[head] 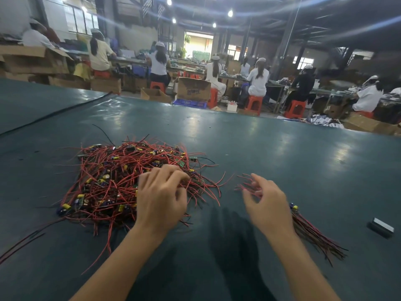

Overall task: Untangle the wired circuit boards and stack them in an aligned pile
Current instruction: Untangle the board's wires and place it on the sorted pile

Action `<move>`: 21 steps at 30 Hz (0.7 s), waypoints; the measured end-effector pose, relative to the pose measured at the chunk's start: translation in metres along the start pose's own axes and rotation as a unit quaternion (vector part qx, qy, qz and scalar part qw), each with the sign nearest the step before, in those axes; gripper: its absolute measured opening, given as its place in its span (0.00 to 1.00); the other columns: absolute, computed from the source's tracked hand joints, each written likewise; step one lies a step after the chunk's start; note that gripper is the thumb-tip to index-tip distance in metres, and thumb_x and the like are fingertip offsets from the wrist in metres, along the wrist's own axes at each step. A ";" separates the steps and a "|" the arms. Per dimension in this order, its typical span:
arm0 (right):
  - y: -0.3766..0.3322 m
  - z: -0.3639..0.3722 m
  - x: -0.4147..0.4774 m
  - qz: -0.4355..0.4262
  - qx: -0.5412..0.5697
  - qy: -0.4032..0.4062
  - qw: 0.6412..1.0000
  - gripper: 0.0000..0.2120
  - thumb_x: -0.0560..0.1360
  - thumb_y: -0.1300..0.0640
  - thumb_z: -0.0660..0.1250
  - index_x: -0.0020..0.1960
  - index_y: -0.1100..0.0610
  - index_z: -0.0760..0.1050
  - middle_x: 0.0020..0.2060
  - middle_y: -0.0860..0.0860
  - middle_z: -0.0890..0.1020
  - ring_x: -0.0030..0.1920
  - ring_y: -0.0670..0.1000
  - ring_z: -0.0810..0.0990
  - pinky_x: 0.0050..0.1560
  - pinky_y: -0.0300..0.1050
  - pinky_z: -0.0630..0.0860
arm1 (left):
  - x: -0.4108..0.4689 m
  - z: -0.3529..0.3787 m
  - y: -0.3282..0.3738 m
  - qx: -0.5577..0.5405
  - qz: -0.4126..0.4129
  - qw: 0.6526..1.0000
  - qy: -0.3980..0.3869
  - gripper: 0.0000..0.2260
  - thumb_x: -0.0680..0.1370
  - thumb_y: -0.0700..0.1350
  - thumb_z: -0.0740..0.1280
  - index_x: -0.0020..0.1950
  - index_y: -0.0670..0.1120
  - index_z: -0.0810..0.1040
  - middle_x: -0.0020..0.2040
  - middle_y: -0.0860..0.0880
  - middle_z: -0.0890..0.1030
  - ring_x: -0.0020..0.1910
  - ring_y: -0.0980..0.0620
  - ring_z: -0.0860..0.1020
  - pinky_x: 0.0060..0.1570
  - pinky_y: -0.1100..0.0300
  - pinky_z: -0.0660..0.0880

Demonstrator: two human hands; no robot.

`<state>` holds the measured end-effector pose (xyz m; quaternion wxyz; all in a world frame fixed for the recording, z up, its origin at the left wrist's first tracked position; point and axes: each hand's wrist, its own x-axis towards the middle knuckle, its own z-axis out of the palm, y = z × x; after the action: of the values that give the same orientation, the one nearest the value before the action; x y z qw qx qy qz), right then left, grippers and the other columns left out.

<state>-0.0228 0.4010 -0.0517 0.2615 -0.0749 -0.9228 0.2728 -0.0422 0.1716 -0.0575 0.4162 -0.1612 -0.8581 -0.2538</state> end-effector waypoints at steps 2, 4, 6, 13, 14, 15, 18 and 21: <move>-0.020 0.020 -0.014 -0.017 0.092 0.009 0.996 0.21 0.75 0.56 0.70 0.68 0.53 0.75 0.50 0.47 0.79 0.46 0.49 0.81 0.51 0.48 0.77 | 0.005 -0.006 -0.011 0.051 -0.078 0.996 -0.019 0.09 0.70 0.37 0.67 0.46 0.48 0.81 0.47 0.51 0.81 0.46 0.46 0.77 0.48 0.52 0.67; -0.034 0.038 -0.027 -0.022 0.150 0.013 0.988 0.20 0.76 0.57 0.70 0.67 0.53 0.76 0.48 0.43 0.78 0.44 0.45 0.81 0.49 0.45 0.78 | 0.011 -0.013 -0.023 0.080 -0.148 0.984 -0.065 0.08 0.71 0.38 0.68 0.47 0.48 0.81 0.48 0.50 0.80 0.48 0.46 0.76 0.51 0.50 0.67; -0.041 0.049 -0.038 -0.027 0.179 0.004 0.983 0.19 0.76 0.57 0.70 0.66 0.52 0.76 0.47 0.41 0.77 0.43 0.43 0.80 0.49 0.42 0.77 | 0.015 -0.017 -0.034 0.081 -0.179 0.973 -0.123 0.05 0.75 0.43 0.66 0.48 0.50 0.80 0.46 0.51 0.80 0.46 0.48 0.75 0.54 0.49 0.68; -0.071 0.066 -0.060 -0.191 0.108 -0.150 0.964 0.16 0.73 0.47 0.66 0.59 0.51 0.80 0.53 0.46 0.79 0.55 0.48 0.73 0.58 0.45 0.72 | 0.004 0.000 -0.041 0.041 -0.174 0.974 -0.140 0.04 0.75 0.48 0.68 0.47 0.50 0.80 0.38 0.55 0.78 0.36 0.53 0.74 0.33 0.60 0.67; -0.076 0.070 -0.061 -0.210 0.077 -0.176 0.959 0.17 0.74 0.47 0.65 0.61 0.50 0.79 0.55 0.47 0.78 0.56 0.49 0.72 0.59 0.46 0.70 | 0.003 0.002 -0.043 0.038 -0.174 0.975 -0.135 0.04 0.76 0.48 0.68 0.47 0.50 0.80 0.38 0.55 0.78 0.36 0.54 0.74 0.31 0.61 0.65; -0.081 0.073 -0.060 -0.223 0.049 -0.193 0.954 0.17 0.75 0.48 0.64 0.63 0.50 0.78 0.57 0.47 0.77 0.57 0.50 0.70 0.60 0.47 0.69 | 0.003 0.003 -0.045 0.034 -0.176 0.975 -0.129 0.03 0.76 0.48 0.68 0.47 0.50 0.80 0.38 0.55 0.79 0.35 0.55 0.74 0.29 0.63 0.64; -0.092 0.080 -0.056 -0.231 0.010 -0.202 0.952 0.18 0.77 0.51 0.63 0.67 0.50 0.74 0.58 0.49 0.75 0.58 0.52 0.69 0.61 0.48 0.68 | 0.002 0.003 -0.052 0.015 -0.180 0.978 -0.102 0.04 0.77 0.47 0.68 0.43 0.51 0.79 0.35 0.56 0.78 0.33 0.56 0.74 0.28 0.66 0.62; -0.093 0.086 -0.057 -0.215 -0.029 -0.208 0.954 0.19 0.78 0.49 0.64 0.68 0.47 0.72 0.58 0.49 0.72 0.58 0.52 0.68 0.60 0.47 0.67 | 0.001 0.003 -0.055 0.020 -0.178 0.981 -0.073 0.04 0.77 0.47 0.68 0.42 0.50 0.80 0.33 0.56 0.78 0.31 0.56 0.74 0.27 0.67 0.62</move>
<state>-0.0184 0.2667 -0.0878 0.1144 0.1763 -0.9586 0.1923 -0.0715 0.1287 -0.0745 0.3040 -0.0159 -0.9060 -0.2940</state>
